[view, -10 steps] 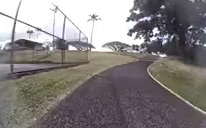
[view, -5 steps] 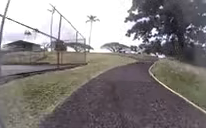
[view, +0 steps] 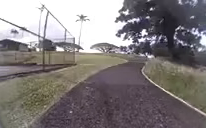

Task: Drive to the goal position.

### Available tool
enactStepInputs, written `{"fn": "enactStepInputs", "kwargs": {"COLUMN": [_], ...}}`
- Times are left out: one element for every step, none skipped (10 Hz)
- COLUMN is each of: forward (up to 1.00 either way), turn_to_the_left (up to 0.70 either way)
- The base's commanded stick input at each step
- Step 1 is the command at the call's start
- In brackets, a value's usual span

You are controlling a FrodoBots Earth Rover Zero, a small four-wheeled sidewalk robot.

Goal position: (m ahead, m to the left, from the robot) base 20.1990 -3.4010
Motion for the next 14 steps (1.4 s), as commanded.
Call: {"fn": "enactStepInputs", "kwargs": {"forward": [0.85, 0.85, 0.85, 0.85, 0.85, 0.85, 0.85, 0.85, 0.85, 0.85, 0.85, 0.85, 0.85, 0.85], "turn_to_the_left": [0.00, 0.00, 0.00, 0.00, 0.00, 0.00, 0.00, 0.00, 0.00, 0.00, 0.00, 0.00, 0.00, 0.00]}}
